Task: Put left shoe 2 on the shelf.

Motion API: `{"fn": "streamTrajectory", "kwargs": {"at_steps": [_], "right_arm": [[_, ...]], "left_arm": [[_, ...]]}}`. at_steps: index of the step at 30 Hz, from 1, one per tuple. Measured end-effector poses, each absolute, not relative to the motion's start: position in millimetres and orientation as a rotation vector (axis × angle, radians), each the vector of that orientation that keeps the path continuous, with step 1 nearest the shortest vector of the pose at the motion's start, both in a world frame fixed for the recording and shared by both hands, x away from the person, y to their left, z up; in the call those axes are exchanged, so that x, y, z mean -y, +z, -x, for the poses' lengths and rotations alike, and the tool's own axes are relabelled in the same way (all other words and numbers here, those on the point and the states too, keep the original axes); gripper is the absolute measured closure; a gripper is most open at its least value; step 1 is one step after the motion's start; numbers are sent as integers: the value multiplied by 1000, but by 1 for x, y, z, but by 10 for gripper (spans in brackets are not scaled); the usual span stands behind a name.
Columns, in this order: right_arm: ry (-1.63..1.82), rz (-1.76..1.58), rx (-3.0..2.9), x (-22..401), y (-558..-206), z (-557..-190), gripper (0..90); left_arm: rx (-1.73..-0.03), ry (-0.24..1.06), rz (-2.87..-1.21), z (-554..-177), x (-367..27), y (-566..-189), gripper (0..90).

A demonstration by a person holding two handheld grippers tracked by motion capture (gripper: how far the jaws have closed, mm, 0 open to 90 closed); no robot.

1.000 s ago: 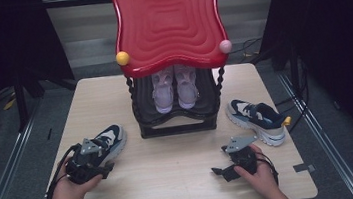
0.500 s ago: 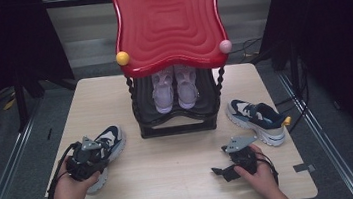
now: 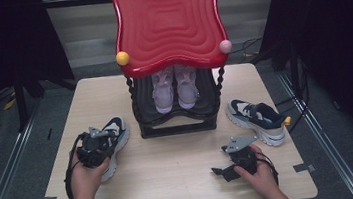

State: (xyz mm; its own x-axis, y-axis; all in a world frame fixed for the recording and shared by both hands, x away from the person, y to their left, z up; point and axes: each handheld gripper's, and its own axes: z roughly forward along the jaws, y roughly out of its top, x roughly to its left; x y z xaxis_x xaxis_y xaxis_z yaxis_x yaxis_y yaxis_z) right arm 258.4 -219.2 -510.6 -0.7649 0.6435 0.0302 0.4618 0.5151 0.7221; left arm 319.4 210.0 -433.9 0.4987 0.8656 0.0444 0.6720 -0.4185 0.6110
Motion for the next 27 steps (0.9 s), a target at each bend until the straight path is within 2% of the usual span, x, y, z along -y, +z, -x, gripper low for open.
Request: {"fn": "streamTrajectory", "kwargs": {"at_steps": [5,7,11,13,18,27], "right_arm": [[1092,-930,-2520,219,-511,-258,124],[1091,-931,-2521,219,-510,-258,124],[1091,-930,-2521,219,-510,-258,124],[1091,-930,-2521,219,-510,-258,124],[1091,-930,-2521,219,-510,-258,123],[1091,-930,-2521,219,-510,-257,124]], "left_arm": [[-1236,477,-2239,-325,-198,-435,767],[-1212,449,-2223,-325,-200,-434,684],[-1178,506,-2238,-320,-207,-427,454],[-1155,506,-2232,-318,-212,-423,409],[-1154,506,-2272,-312,-221,-419,347],[-1137,425,-2290,-301,-220,-419,373]]}}
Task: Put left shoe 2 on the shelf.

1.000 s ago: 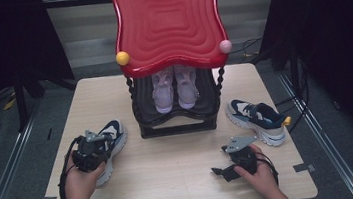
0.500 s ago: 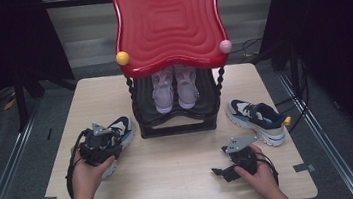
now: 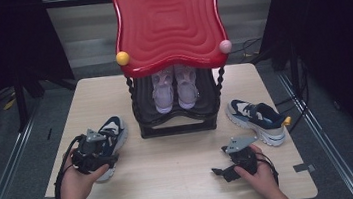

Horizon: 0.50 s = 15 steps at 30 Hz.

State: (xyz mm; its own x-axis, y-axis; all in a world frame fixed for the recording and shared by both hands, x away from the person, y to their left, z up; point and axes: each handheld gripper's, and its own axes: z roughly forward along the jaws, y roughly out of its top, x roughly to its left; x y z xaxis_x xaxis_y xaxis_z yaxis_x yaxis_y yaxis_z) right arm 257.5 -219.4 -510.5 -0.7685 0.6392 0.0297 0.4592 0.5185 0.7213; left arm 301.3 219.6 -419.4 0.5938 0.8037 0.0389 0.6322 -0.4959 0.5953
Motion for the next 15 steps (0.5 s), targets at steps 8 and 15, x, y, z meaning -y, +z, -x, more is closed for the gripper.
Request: {"fn": "streamTrajectory", "kwargs": {"at_steps": [8,15], "right_arm": [[1091,-930,-2521,219,-510,-258,123],[1091,-930,-2521,219,-511,-258,124]], "left_arm": [[-1104,411,-2302,-298,-208,-421,369],[-1102,380,-2286,-301,-200,-421,369]]}}
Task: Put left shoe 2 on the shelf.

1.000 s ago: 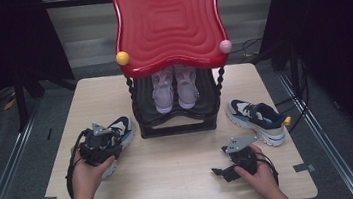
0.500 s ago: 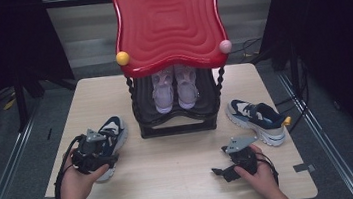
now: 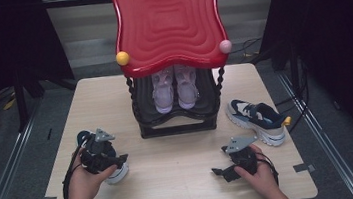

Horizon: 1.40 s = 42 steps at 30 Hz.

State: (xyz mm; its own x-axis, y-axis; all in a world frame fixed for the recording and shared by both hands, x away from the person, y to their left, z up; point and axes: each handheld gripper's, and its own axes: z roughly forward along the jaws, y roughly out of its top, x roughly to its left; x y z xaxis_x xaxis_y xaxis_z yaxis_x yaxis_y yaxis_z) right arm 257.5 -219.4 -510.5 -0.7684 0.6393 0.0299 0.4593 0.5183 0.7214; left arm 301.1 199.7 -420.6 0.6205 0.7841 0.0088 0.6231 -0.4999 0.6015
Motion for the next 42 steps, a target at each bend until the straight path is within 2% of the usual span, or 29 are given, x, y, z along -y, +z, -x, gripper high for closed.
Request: {"fn": "streamTrajectory", "kwargs": {"at_steps": [10,18,21,27,36,42], "right_arm": [[1091,-930,-2521,219,-510,-258,123],[1091,-929,-2522,219,-510,-257,124],[1091,-929,-2522,219,-510,-258,124],[1091,-929,-2521,219,-510,-258,124],[1091,-930,-2522,219,-510,-258,123],[1091,-929,-2521,219,-510,-258,124]], "left_arm": [[-1105,357,-2241,-307,-188,-419,386],[-1087,320,-2275,-308,-186,-417,374],[-1073,322,-2319,-307,-190,-414,351],[-1057,235,-2423,-311,-194,-407,321],[-1064,125,-2551,-319,-193,-403,341],[-1072,76,-2580,-322,-191,-403,363]]}}
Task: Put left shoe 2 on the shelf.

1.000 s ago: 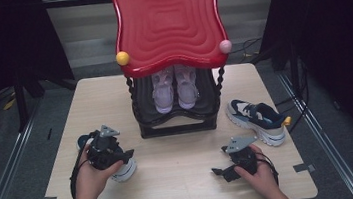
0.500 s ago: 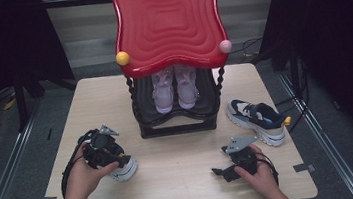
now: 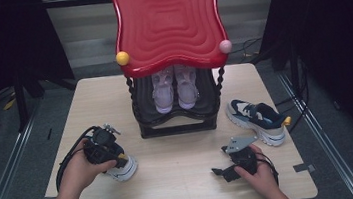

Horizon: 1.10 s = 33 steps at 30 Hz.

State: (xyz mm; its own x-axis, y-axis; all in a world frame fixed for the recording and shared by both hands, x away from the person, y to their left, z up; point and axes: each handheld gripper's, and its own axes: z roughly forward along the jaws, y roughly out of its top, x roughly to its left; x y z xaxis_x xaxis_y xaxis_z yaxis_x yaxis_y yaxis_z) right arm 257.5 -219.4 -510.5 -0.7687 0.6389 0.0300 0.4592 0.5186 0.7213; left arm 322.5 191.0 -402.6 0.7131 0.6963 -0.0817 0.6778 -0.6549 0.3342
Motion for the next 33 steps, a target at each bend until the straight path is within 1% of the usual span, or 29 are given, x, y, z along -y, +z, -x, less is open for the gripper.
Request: {"fn": "streamTrajectory", "kwargs": {"at_steps": [1,9,10,13,14,19,21,23,26,30,33], "right_arm": [[1092,-930,-2521,219,-510,-258,123],[1091,-930,-2522,219,-510,-258,123],[1092,-929,-2521,219,-510,-258,124],[1091,-928,-2520,219,-511,-258,124],[1092,-929,-2521,219,-510,-258,123],[1091,-928,-2521,219,-510,-258,123],[1091,-930,-2522,219,-510,-258,123],[1091,-926,-2519,219,-511,-258,124],[1092,-928,-2521,219,-511,-258,123],[1092,-928,-2521,219,-511,-258,123],[1092,-926,-2520,219,-511,-258,123]], "left_arm": [[-1060,63,-2605,-324,-191,-403,370],[-1078,10,-2656,-329,-186,-407,404],[-1070,-12,-2673,-330,-185,-407,412],[-1074,-14,-2702,-334,-181,-408,419],[-1079,-47,-2706,-336,-180,-409,419],[-1091,-86,-2727,-342,-175,-415,439],[-1094,-101,-2731,-344,-174,-417,453],[-1099,-90,-2744,-345,-173,-418,472],[-1099,-126,-2749,-347,-172,-420,498],[-1112,-133,-2765,-349,-171,-423,524],[-1117,-163,-2768,-351,-170,-424,554]]}}
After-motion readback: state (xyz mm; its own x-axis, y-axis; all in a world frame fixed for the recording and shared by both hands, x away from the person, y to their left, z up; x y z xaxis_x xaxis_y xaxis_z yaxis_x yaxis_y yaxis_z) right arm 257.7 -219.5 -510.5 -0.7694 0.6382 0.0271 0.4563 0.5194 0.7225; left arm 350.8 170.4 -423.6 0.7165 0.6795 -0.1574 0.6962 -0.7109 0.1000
